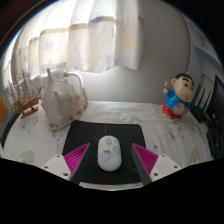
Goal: Arrange mouse
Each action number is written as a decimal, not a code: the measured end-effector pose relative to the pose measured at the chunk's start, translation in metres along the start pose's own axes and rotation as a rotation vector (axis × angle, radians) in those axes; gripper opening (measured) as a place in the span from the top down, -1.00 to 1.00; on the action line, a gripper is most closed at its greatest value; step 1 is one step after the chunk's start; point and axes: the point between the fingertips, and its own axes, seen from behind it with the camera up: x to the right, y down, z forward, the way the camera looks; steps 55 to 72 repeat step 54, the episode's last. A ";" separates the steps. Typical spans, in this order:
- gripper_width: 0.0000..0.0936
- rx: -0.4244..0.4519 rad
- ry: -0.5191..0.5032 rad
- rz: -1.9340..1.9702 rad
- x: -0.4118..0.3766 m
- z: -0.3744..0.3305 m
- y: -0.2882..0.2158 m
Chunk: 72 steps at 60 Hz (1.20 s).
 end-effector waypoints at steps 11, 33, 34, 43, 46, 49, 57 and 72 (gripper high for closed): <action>-0.81 -0.034 -0.008 0.011 0.017 -0.119 0.002; -0.82 -0.090 0.058 0.029 0.048 -0.293 0.059; -0.81 -0.090 0.059 0.031 0.049 -0.296 0.060; -0.82 -0.072 0.068 0.035 0.051 -0.310 0.059; -0.81 -0.066 0.077 0.028 0.053 -0.312 0.058; -0.82 -0.063 0.082 0.026 0.053 -0.314 0.057; -0.82 -0.066 0.072 0.035 0.044 -0.316 0.058; -0.82 -0.066 0.072 0.035 0.044 -0.316 0.058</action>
